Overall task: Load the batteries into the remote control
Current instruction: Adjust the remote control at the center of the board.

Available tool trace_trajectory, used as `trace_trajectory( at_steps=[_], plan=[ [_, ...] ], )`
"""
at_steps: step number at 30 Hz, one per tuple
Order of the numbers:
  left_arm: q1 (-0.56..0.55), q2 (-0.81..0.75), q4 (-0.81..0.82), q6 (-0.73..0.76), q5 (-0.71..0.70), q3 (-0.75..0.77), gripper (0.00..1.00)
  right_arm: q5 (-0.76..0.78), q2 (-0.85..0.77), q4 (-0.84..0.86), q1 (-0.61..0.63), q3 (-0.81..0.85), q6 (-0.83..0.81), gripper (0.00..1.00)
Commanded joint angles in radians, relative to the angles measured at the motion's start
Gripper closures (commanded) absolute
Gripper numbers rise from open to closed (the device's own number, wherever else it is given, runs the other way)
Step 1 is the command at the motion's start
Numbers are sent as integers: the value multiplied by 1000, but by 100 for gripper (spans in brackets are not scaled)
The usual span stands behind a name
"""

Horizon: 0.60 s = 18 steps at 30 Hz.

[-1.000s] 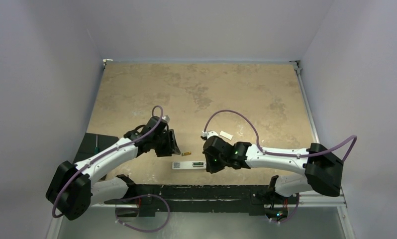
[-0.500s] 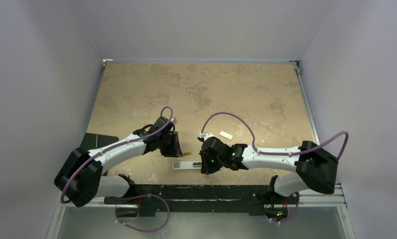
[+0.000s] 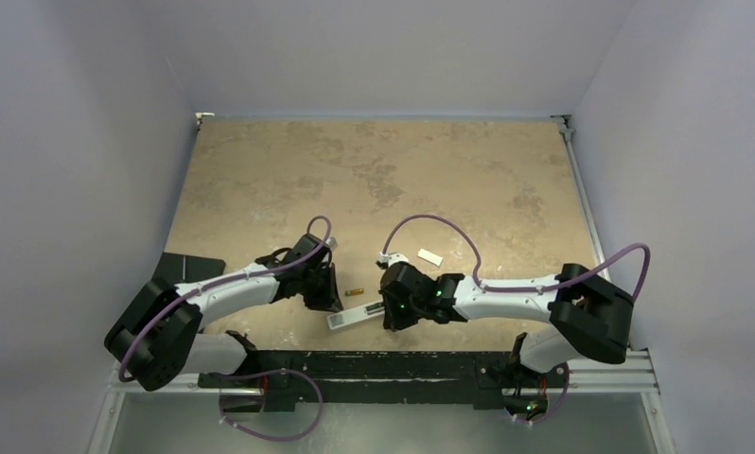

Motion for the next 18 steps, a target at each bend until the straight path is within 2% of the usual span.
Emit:
trace_trajectory(
  at_steps=[1,11,18],
  plan=[
    [-15,-15,31,18,25,-22,99,72,16,-10,0,30,18,100],
    [-67,-76,39,-42,40,-64,100,87,61,-35,0,83,13,100],
    [-152,-70,100,-110,38,-81,100,133,83,-82,1,141,-18,100]
  ],
)
